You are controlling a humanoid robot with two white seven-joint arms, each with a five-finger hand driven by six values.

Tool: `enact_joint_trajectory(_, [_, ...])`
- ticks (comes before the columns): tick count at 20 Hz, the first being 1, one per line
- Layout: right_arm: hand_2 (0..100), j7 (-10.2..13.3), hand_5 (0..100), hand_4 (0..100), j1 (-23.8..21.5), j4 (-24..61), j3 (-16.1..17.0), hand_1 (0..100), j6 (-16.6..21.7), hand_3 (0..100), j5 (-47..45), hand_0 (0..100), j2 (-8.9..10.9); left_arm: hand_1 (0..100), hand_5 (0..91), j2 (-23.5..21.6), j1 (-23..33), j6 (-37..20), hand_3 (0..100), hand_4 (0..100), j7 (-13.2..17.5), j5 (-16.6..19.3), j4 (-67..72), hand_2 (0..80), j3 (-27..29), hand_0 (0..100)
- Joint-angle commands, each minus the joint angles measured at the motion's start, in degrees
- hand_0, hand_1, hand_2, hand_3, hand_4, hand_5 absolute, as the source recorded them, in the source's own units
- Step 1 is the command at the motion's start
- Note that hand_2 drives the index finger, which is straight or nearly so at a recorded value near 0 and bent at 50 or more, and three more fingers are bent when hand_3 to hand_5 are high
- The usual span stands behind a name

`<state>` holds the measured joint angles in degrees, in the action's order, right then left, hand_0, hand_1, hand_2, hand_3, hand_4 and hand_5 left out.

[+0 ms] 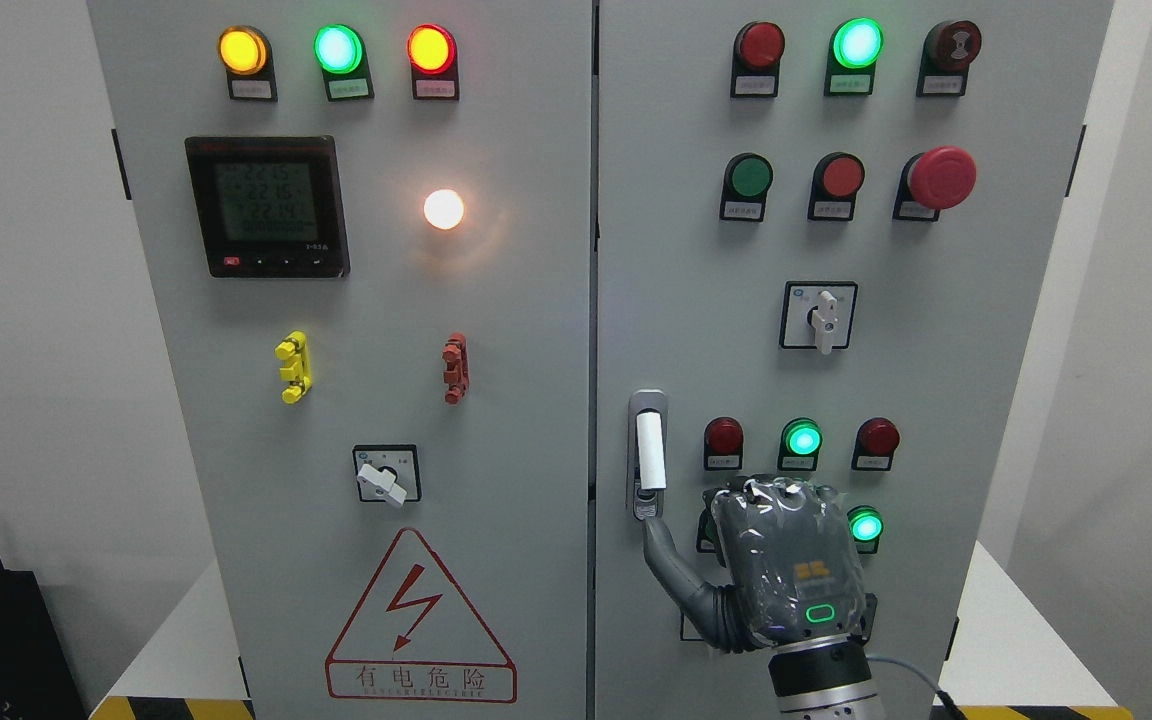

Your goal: Release door handle

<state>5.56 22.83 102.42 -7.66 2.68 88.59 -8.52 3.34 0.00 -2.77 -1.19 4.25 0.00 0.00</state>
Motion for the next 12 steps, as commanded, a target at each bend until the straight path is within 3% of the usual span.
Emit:
enact_joint_trajectory(1, [100, -0.03, 96, 100, 0.38, -1.17, -0.07, 0, 0.05, 100, 0.0, 37, -0.01, 39, 0.0, 0.0, -0.17, 0.05, 0, 0, 0.05, -0.03, 0.61, 0.0, 0.09, 12])
enact_joint_trajectory(12, [100, -0.99, 96, 100, 1.16, -1.7, -0.07, 0, -0.04, 100, -0.17, 38, -0.01, 39, 0.0, 0.0, -0.17, 0.05, 0, 0, 0.05, -0.03, 0.53, 0.0, 0.09, 12])
